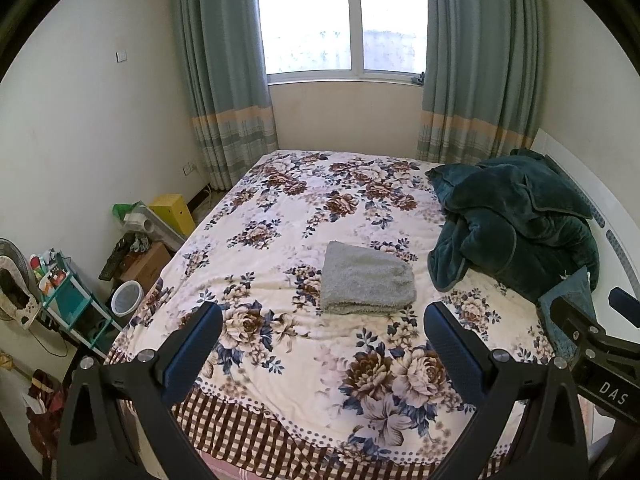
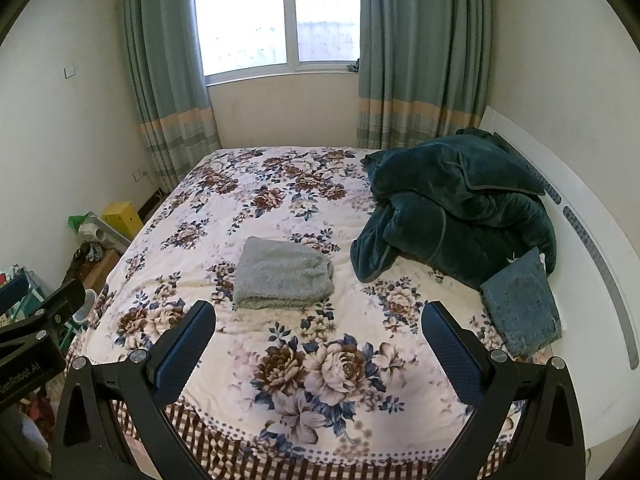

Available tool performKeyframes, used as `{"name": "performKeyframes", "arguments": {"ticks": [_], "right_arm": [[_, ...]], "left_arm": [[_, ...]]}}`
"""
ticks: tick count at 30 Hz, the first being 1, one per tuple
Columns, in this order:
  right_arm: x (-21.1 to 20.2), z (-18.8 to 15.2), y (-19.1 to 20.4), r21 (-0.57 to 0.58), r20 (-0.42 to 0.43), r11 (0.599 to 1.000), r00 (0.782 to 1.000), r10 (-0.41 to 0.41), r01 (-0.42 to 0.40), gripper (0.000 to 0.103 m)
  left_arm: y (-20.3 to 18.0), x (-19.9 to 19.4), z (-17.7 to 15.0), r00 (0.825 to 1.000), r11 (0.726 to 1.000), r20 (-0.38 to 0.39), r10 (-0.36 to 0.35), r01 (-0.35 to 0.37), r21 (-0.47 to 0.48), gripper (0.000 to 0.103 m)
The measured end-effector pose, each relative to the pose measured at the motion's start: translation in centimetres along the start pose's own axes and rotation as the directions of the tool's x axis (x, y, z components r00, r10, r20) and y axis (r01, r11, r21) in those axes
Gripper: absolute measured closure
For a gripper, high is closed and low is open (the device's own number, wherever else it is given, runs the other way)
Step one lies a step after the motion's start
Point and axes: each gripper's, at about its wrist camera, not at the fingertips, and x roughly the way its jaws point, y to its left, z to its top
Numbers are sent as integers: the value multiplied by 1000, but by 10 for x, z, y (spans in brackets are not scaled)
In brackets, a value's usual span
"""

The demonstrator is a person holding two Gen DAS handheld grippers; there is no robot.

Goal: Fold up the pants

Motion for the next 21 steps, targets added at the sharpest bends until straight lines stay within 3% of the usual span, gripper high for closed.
{"name": "performKeyframes", "arguments": {"ticks": [21], "right_arm": [[-3, -8, 5, 1, -1, 1000, 1000, 0, 0, 0]], "left_arm": [[3, 2, 3, 1000, 1000, -1, -5, 5, 0, 0]]}}
